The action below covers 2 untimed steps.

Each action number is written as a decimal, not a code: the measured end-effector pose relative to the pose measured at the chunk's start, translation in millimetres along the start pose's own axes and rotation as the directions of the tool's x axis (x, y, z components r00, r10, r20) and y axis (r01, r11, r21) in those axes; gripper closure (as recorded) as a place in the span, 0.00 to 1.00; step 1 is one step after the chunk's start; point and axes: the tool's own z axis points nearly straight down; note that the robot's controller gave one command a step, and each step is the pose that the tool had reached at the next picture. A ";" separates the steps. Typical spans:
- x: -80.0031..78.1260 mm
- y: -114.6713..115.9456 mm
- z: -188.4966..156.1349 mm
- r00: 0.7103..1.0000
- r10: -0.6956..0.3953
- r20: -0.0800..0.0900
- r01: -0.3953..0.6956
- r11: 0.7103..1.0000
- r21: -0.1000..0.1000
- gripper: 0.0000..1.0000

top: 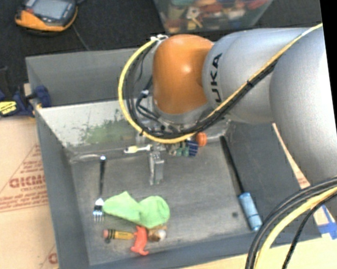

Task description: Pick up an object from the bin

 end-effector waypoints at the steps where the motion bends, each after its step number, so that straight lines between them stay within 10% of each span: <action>1: -1.8 -0.5 -5.2 1.000 0.003 0.008 -0.003 1.000 -0.001 0.00; 2: 64.0 44.5 77.7 0.999 0.042 0.006 -0.042 0.999 -0.002 0.00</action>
Offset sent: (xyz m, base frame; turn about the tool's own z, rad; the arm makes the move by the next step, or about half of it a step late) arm -0.0653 0.0440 -0.0782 0.0433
